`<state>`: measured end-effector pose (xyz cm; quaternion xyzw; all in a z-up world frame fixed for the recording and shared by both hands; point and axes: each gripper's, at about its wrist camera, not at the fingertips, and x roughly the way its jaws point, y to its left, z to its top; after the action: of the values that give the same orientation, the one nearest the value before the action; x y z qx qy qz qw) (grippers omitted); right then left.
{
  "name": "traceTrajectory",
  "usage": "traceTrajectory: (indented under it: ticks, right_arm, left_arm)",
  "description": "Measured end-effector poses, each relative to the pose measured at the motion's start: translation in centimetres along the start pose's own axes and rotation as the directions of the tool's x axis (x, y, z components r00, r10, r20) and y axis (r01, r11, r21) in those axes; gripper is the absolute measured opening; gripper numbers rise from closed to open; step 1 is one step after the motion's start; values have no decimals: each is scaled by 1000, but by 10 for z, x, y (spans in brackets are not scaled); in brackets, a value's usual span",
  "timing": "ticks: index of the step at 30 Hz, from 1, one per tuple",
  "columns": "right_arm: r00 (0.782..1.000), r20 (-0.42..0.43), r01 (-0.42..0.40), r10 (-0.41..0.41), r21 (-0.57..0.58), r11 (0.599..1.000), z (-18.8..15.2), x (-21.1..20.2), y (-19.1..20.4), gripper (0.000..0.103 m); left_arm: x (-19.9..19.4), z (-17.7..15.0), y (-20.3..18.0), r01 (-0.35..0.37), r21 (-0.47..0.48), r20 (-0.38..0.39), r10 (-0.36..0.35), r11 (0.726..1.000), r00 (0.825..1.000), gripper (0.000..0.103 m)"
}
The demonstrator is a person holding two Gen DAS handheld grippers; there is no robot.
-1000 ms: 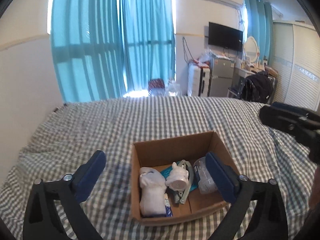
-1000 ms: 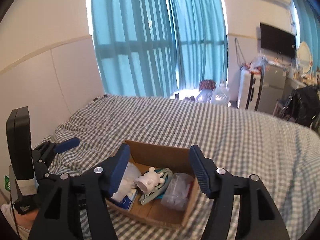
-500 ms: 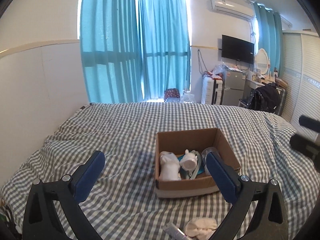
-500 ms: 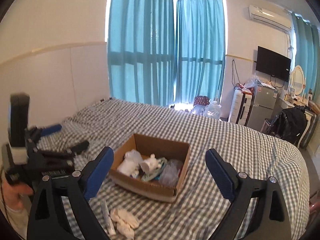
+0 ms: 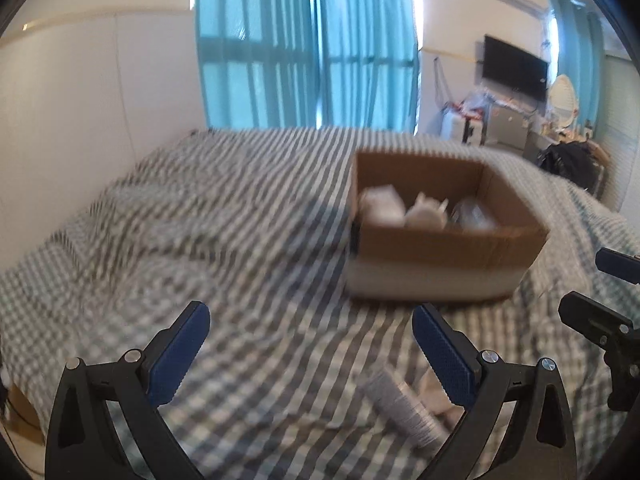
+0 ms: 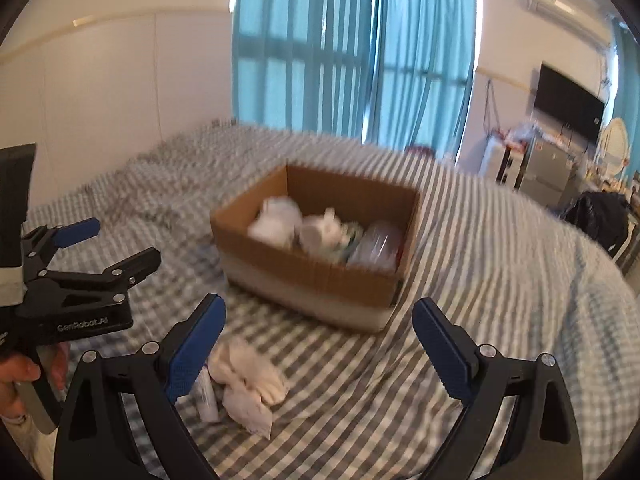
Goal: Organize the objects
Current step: 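Grasp the cream lace cloth with the right tool, then grasp the white toothpaste tube with the left tool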
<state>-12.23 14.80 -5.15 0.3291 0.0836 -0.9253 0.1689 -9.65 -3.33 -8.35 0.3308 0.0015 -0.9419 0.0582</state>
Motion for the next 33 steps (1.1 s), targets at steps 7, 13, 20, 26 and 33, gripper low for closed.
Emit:
traceTrajectory:
  ticks: [7, 13, 20, 26, 33]
  right_arm:
    - [990, -123, -61, 65, 41, 997, -39, 55, 4, 95]
    - [973, -192, -122, 130, 52, 991, -57, 76, 9, 85]
    - [947, -231, -209, 224, 89, 974, -74, 80, 11, 18]
    - [987, -142, -65, 79, 101, 993, -72, 45, -17, 12]
    - [991, -130, -22, 41, 145, 989, -77, 27, -45, 12]
  left_arm:
    - [37, -34, 6, 9, -7, -123, -10, 1000, 992, 103]
    - [43, -40, -3, 12, 33, -141, -7, 999, 990, 103]
    - [39, -46, -13, 19, 77, -148, -8, 997, 989, 103]
    - [26, -50, -35, 41, 94, -155, -26, 995, 988, 103]
    - [35, -61, -66, 79, 91, -186, -61, 993, 981, 103]
